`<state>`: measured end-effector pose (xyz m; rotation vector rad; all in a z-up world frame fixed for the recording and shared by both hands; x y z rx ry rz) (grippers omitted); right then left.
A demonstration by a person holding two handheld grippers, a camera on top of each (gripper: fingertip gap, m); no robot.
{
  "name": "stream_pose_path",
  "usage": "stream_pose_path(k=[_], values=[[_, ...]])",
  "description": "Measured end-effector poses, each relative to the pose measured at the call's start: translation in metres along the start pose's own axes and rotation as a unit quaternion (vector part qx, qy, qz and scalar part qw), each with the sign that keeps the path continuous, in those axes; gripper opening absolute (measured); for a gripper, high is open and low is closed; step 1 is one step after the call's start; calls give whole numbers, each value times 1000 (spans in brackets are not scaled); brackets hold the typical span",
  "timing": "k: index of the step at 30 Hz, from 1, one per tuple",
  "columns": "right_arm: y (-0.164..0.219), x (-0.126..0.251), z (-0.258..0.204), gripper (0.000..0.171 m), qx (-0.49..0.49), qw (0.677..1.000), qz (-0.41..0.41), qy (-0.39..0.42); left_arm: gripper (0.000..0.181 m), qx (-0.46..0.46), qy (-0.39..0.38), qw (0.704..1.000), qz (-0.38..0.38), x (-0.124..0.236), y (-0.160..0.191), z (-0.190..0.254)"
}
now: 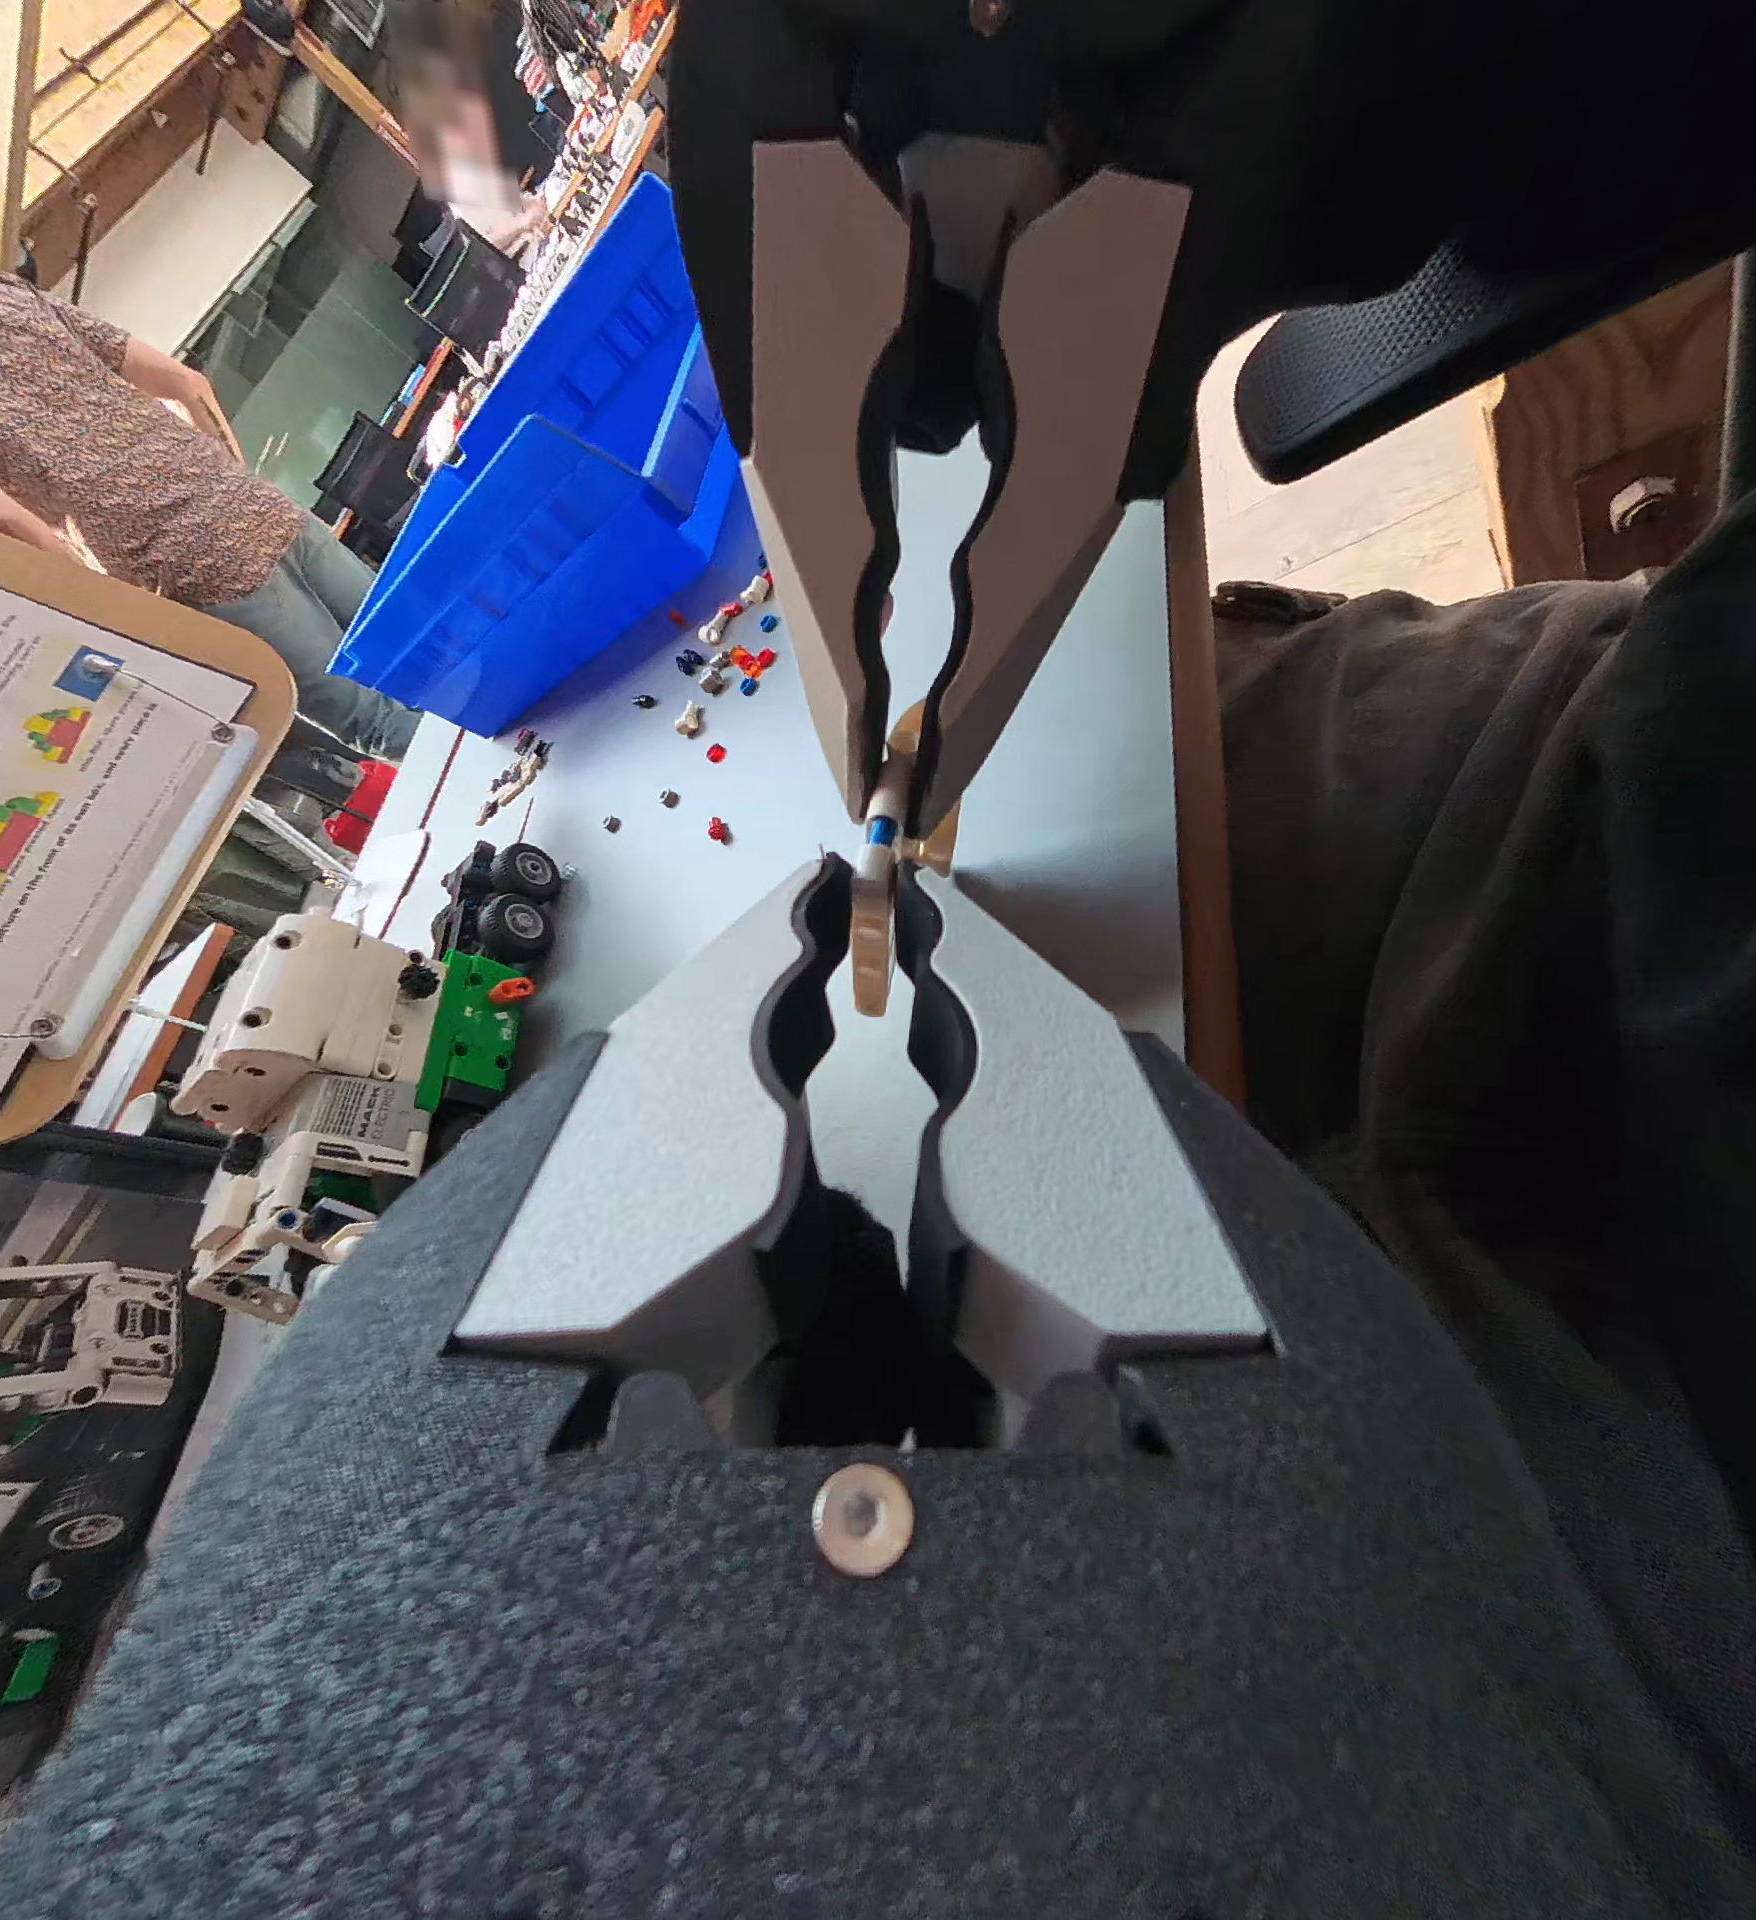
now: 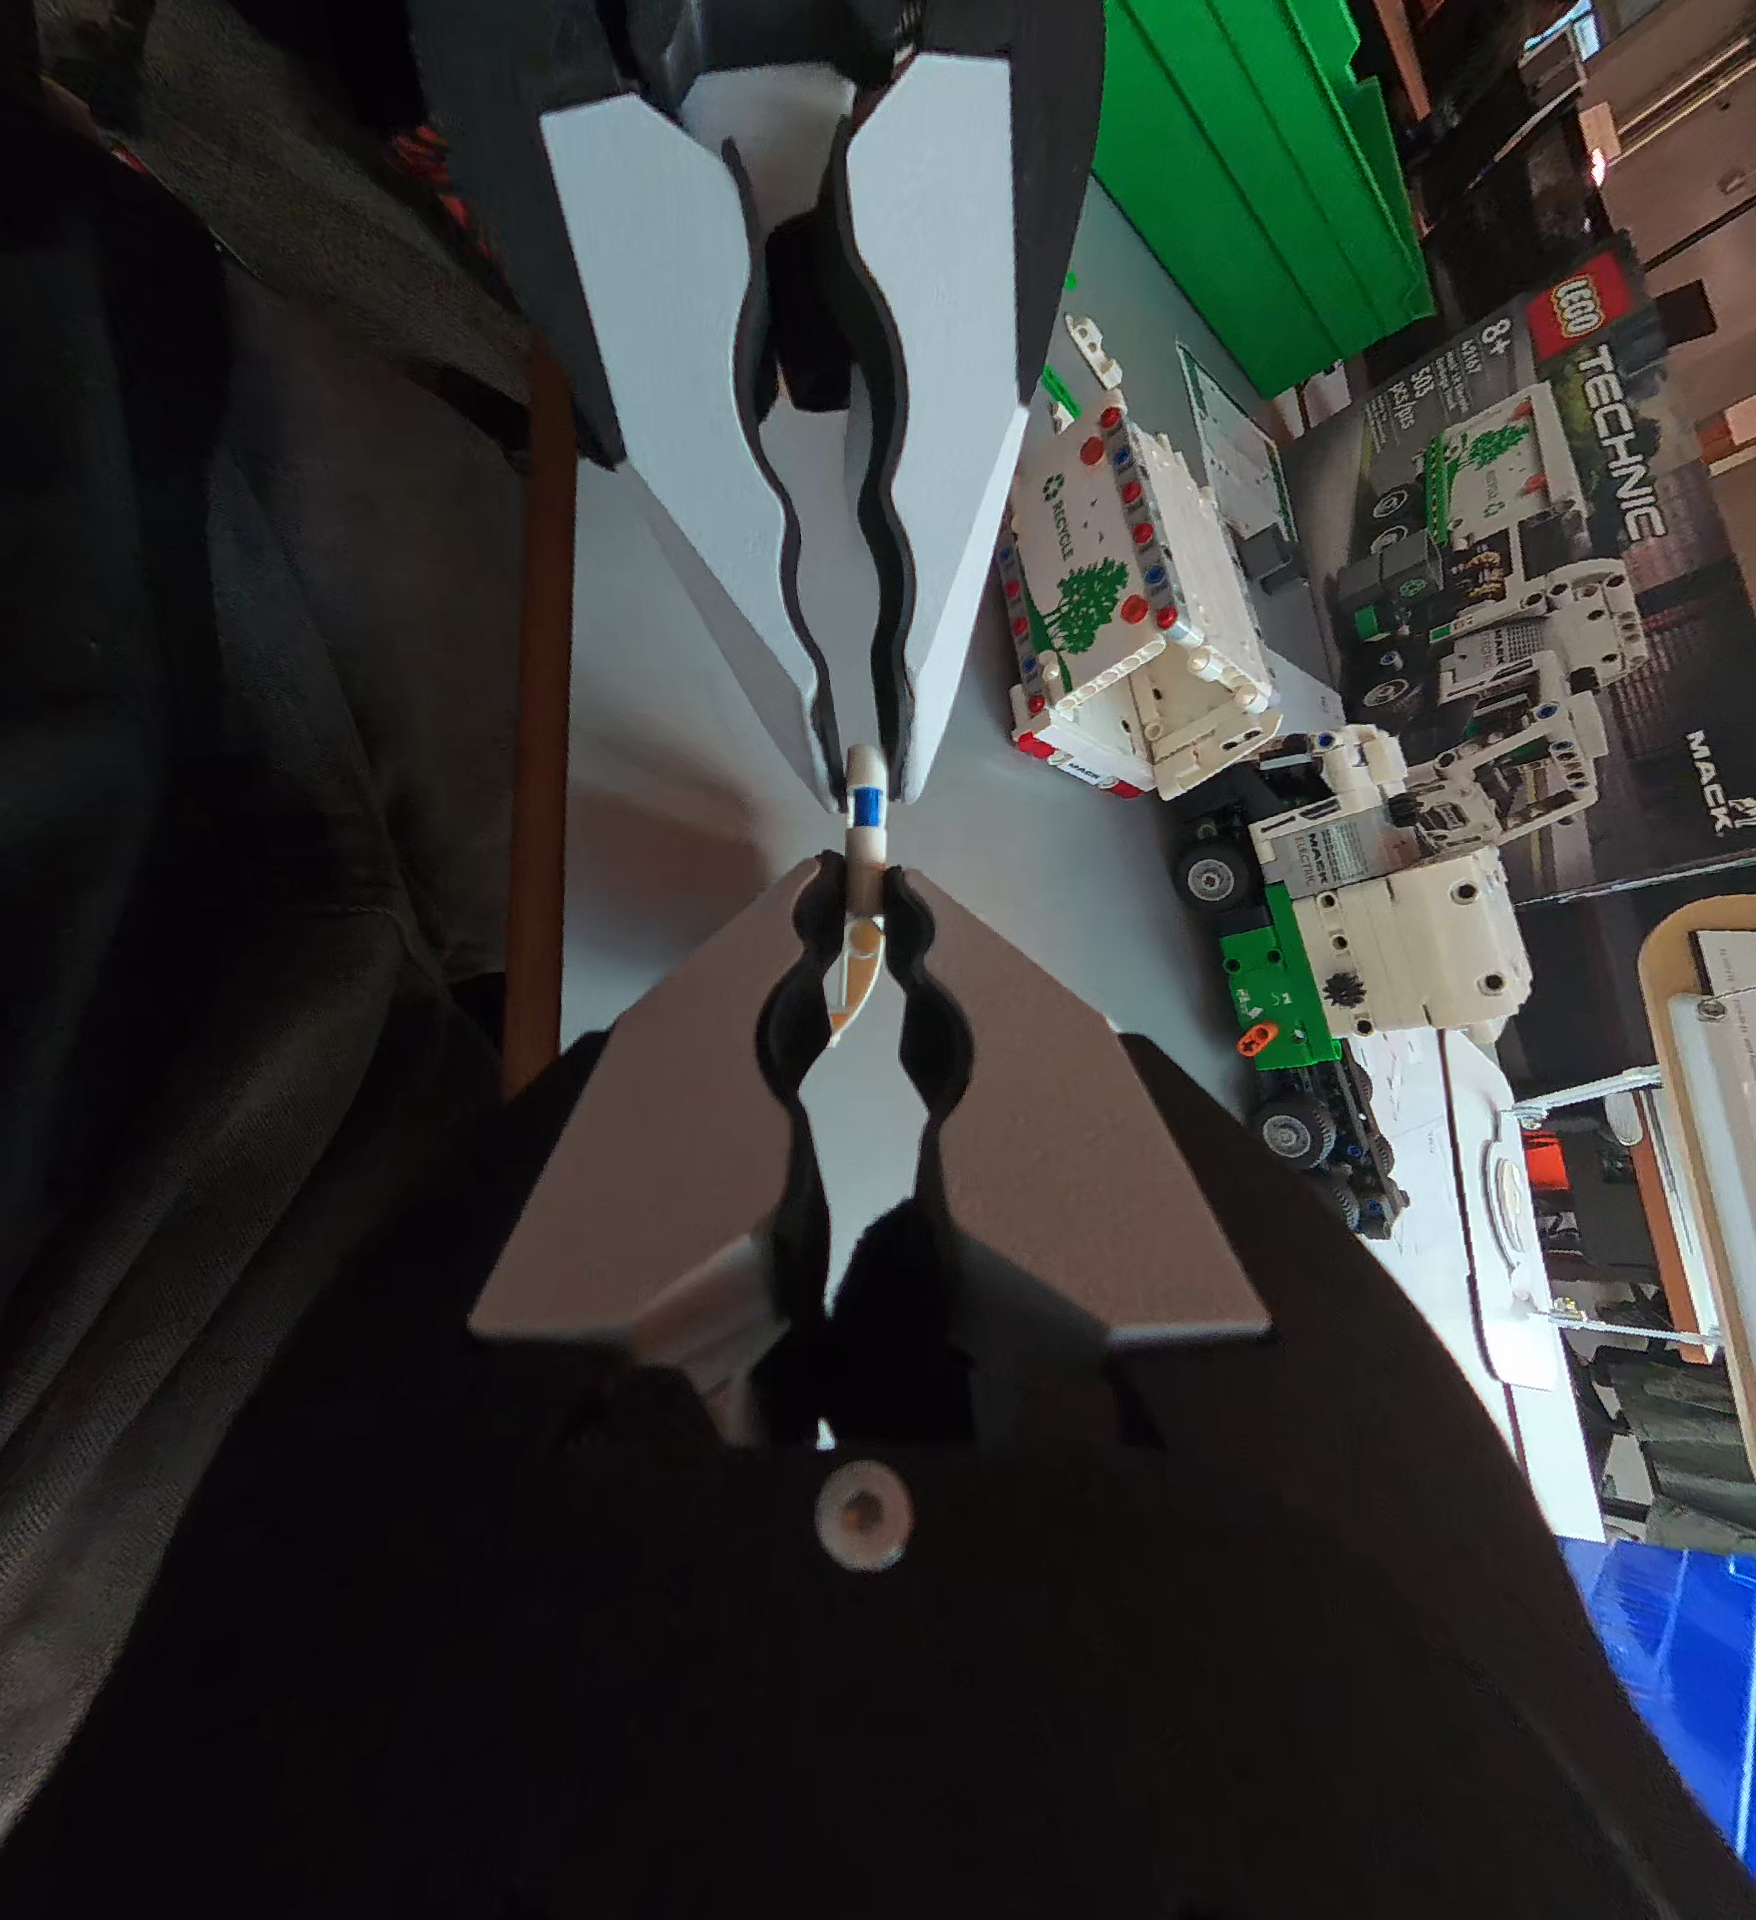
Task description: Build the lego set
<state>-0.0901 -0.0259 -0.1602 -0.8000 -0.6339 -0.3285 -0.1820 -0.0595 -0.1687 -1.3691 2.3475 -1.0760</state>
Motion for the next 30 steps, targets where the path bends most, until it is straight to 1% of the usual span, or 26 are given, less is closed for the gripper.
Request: stream_pose_path(k=[3,7,9,11,13,14,15,16,17,18,19,21,25,27,28,30], values=[[1,0,1,6,2,1000,-4,8,6,3,-8,1000,1,-1,-3,1],[5,-2,3,6,-13,1000,10,9,5,-33,-27,999,-8,-3,-6,3],[6,-2,7,6,-72,997,34,-2,6,-44,-40,998,-20,-4,-7,0],[7,0,12,11,-155,985,65,-29,6,-65,-56,996,-25,-4,-9,0],[10,7,22,33,-240,966,92,-30,6,-81,-83,993,-32,-4,-12,-1],[13,10,25,45,-290,950,107,-38,6,-95,-100,990,-38,-4,-12,-2],[14,11,26,62,-344,929,123,-60,6,-110,-121,986,-40,-4,-12,-3],[13,10,24,72,-389,904,152,-94,6,-122,-138,982,-41,-5,-12,-2],[14,8,23,70,-427,882,172,-102,6,-130,-154,979,-42,-5,-12,-2],[15,5,22,70,-450,867,189,-101,6,-137,-167,975,-43,-6,-12,-1],[14,2,19,74,-457,859,204,-102,6,-140,-175,974,-42,-7,-13,1],[14,0,19,74,-455,861,213,-76,6,-141,-192,970,-51,-9,-13,1],[11,6,20,72,-437,867,236,-45,5,-132,-204,969,-36,-7,-16,-2],[14,9,22,66,-443,857,258,-56,5,-129,-202,970,-28,-6,-18,-2],[16,9,22,64,-454,846,271,-67,5,-124,-196,972,-25,-6,-19,0],[14,8,22,69,-462,829,305,-80,6,-122,-195,973,-13,-7,-22,4]])
Point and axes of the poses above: each gripper's, where its closed fingertips meet, x back along the fingers, y out of its underside, z = x × y across the jaws, the point moved 6 cm from there along x, back along the fingers, and after that the axes turned 14 degrees about -y, right-handed, at the moved point
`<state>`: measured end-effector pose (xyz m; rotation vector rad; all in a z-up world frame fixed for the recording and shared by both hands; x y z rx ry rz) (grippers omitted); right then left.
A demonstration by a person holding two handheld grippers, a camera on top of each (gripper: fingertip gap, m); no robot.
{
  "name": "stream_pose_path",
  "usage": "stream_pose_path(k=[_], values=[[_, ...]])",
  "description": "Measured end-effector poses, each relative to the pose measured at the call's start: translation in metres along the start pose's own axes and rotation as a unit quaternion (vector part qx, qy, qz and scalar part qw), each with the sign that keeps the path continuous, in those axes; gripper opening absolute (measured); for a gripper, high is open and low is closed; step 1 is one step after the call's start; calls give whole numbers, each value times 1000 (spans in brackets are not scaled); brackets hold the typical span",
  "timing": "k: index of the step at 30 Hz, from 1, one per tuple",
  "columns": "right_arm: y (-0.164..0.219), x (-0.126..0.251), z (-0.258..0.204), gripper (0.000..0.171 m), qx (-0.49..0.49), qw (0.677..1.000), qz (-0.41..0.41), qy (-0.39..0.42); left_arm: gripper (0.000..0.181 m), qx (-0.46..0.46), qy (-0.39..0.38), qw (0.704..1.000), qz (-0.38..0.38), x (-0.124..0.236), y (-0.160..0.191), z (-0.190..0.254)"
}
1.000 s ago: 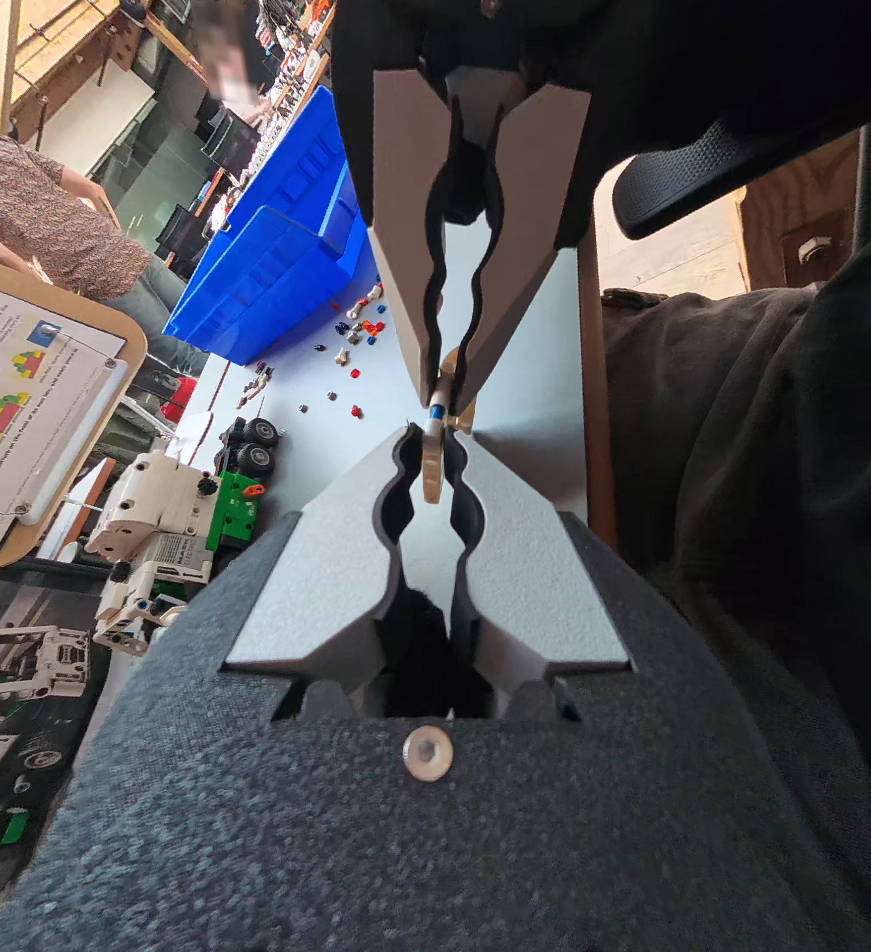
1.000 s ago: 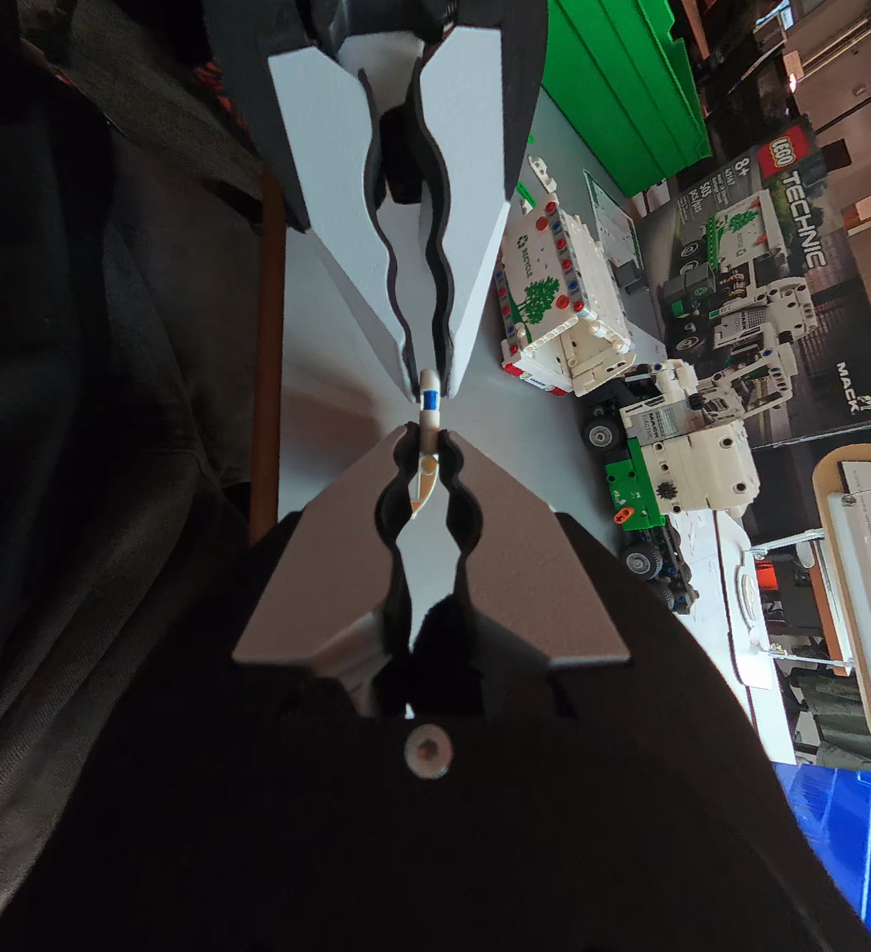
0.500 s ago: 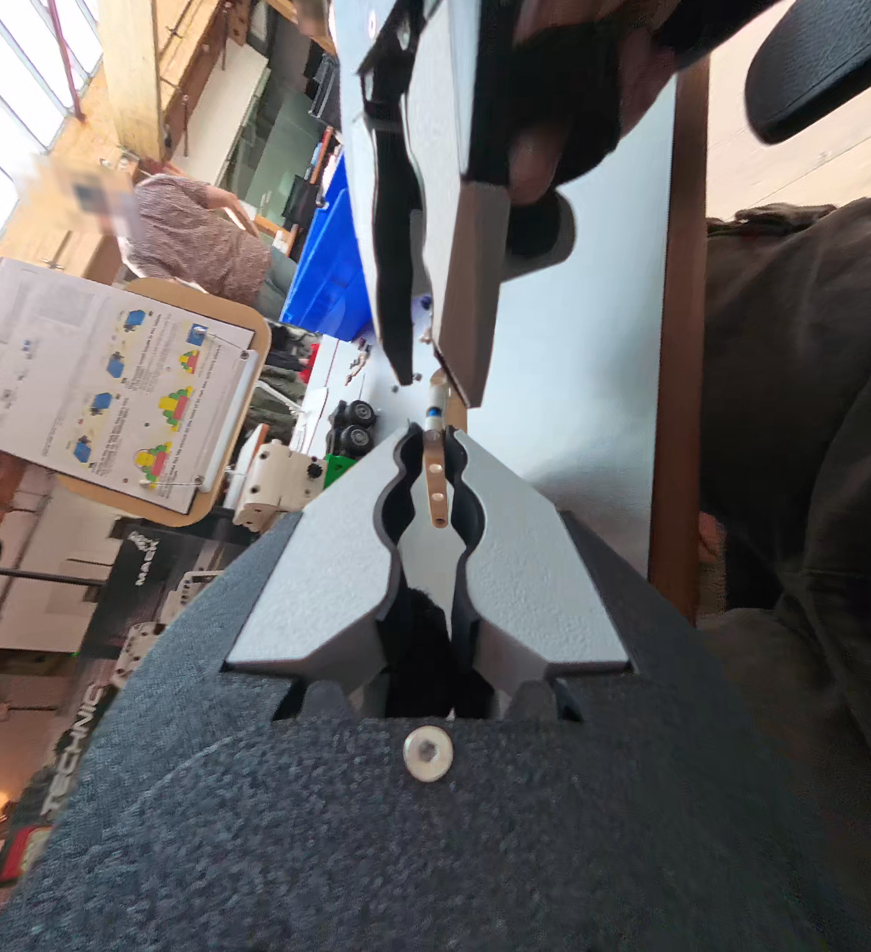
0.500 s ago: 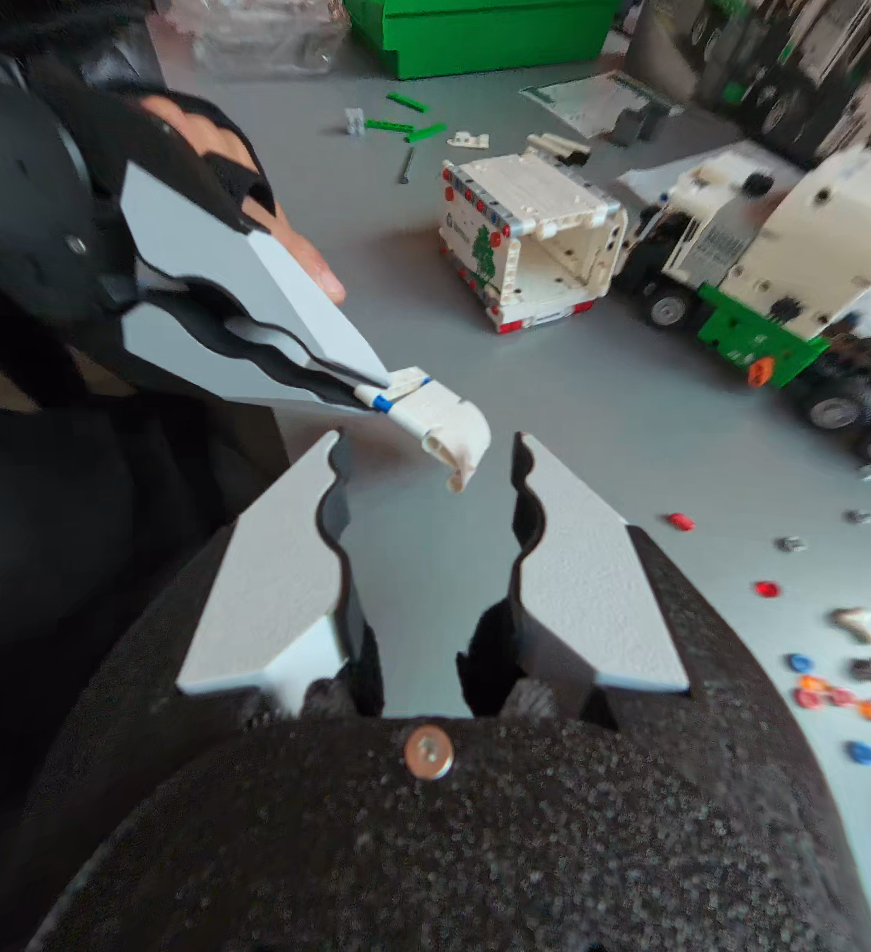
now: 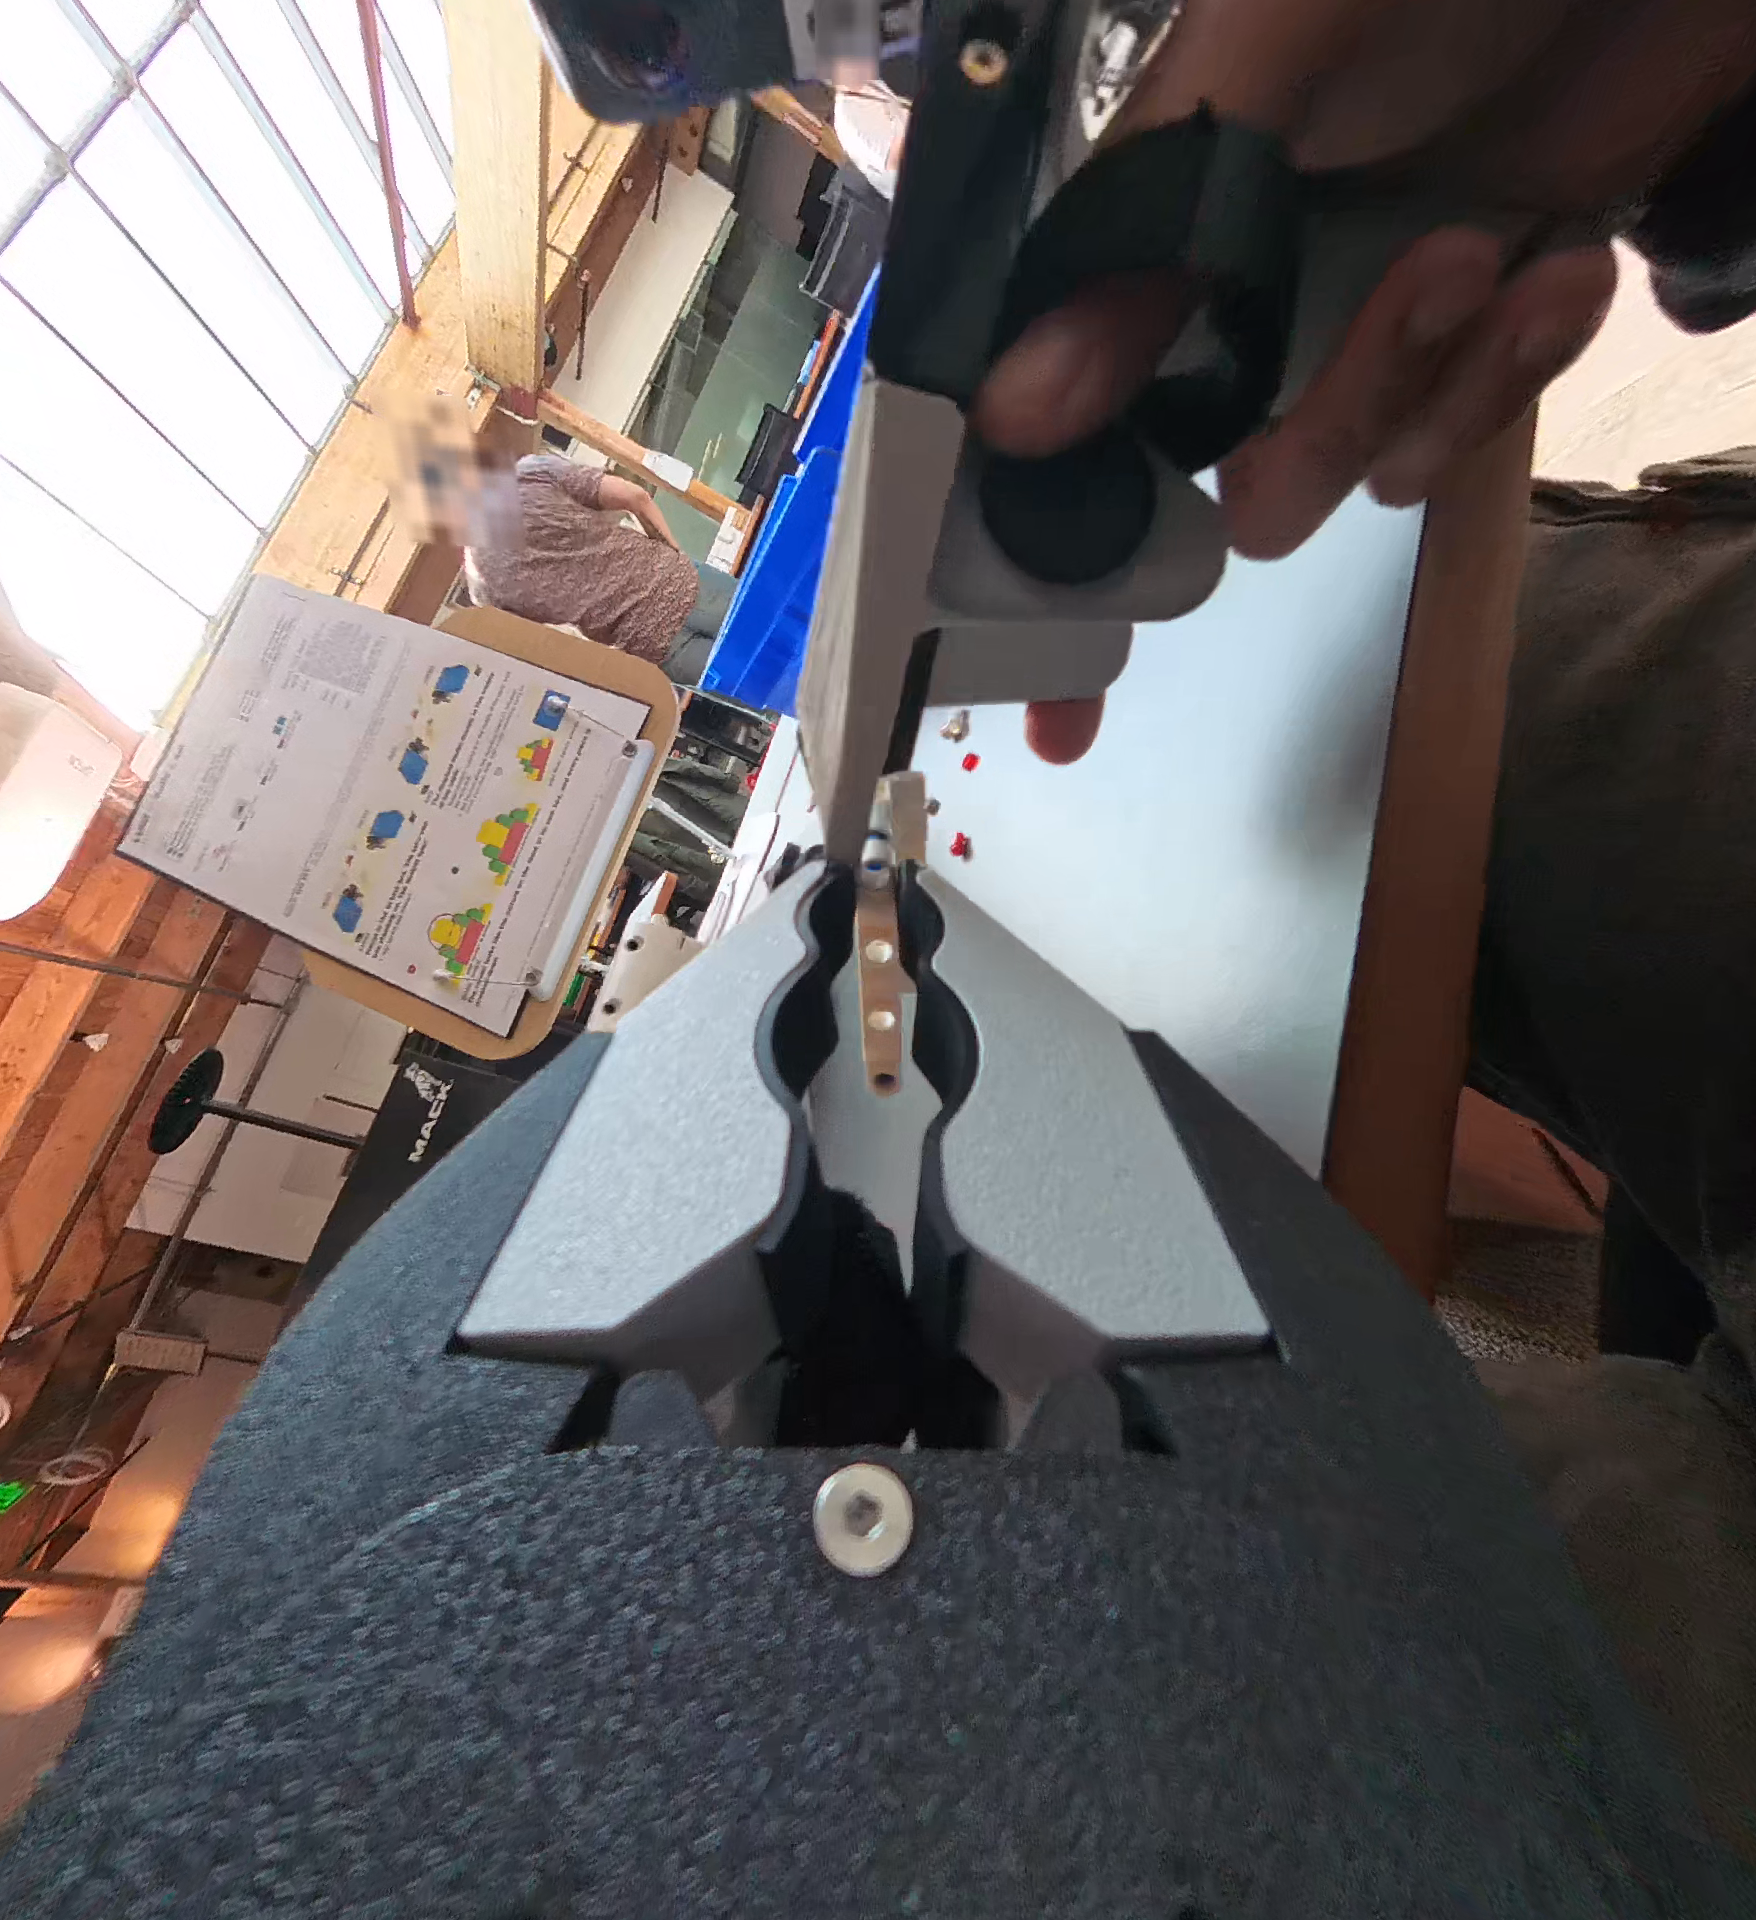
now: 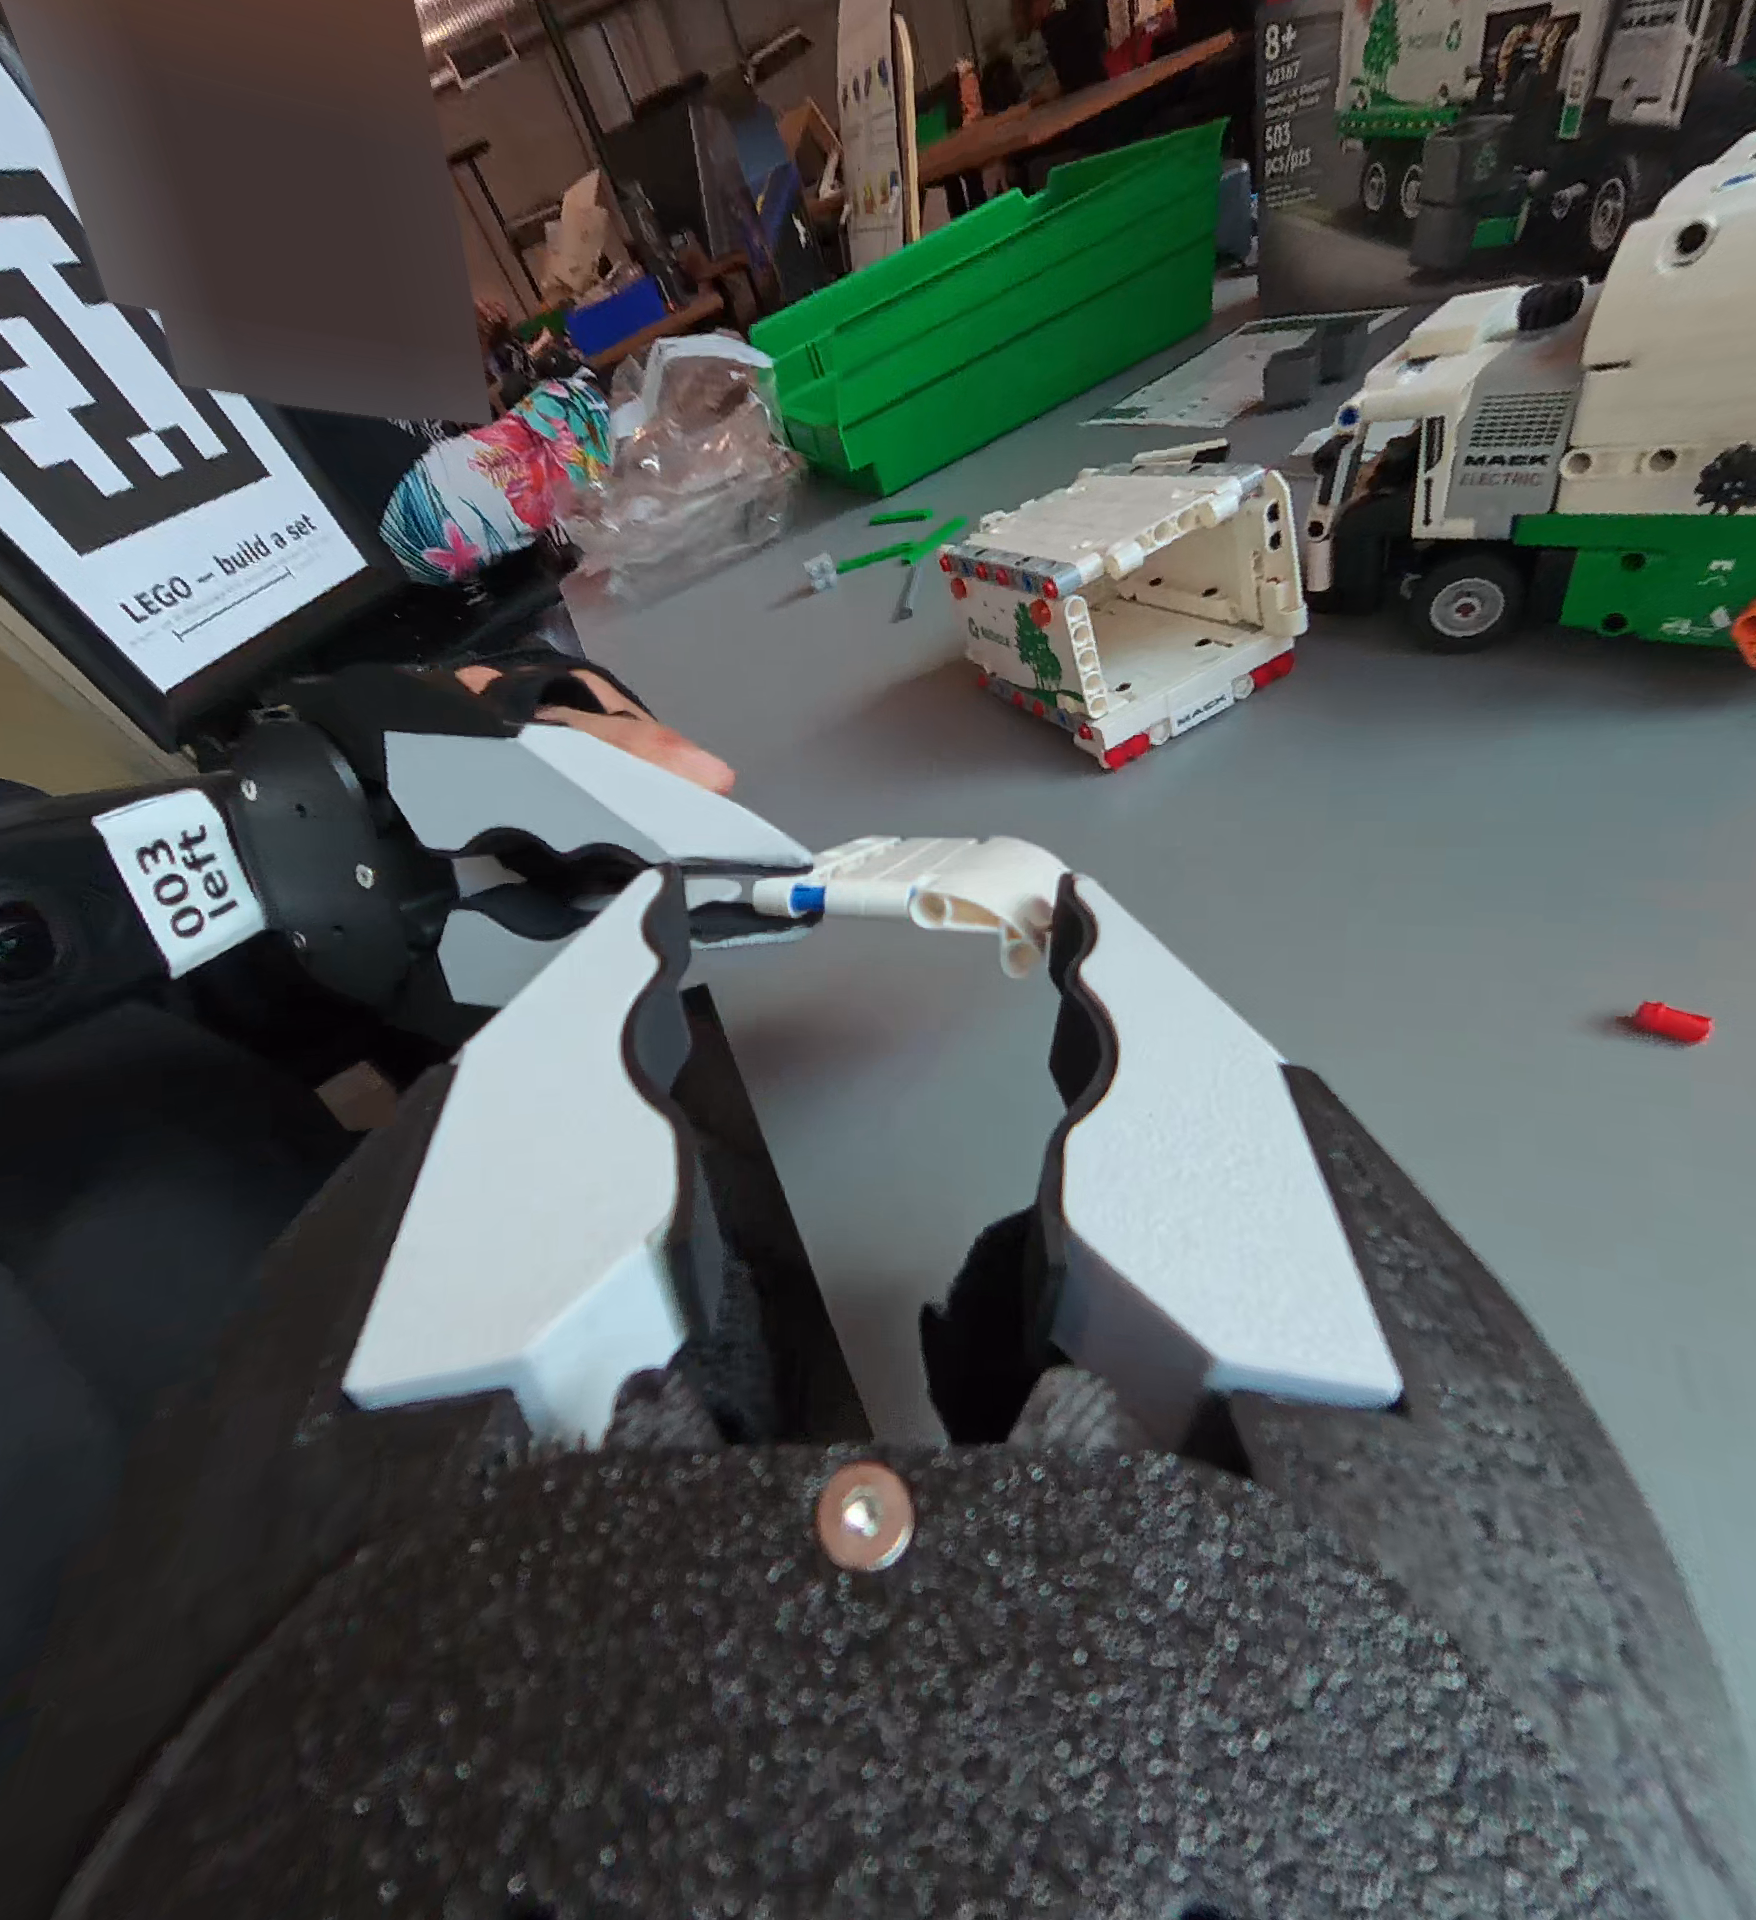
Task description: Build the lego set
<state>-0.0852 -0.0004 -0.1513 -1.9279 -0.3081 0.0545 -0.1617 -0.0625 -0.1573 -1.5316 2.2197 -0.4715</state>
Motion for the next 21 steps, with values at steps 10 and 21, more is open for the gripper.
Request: stream_pose_path(k=[10,21], values=[[-1,3,5,55,24,1000,-4,12,5,69,15,998,4,-5,-2,-5],[0,2,7,54,-3,1000,-8,-28,6,23,21,999,-17,-14,16,1]])
Point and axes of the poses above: each gripper's, where its closed fingertips meet, x back along the fingers, y out of its underside, z = x × y across the jaws, the point moved 6 cm from there along x, back along the fingers, and after that the axes turned 14 degrees about -y, right-handed, at the moved point
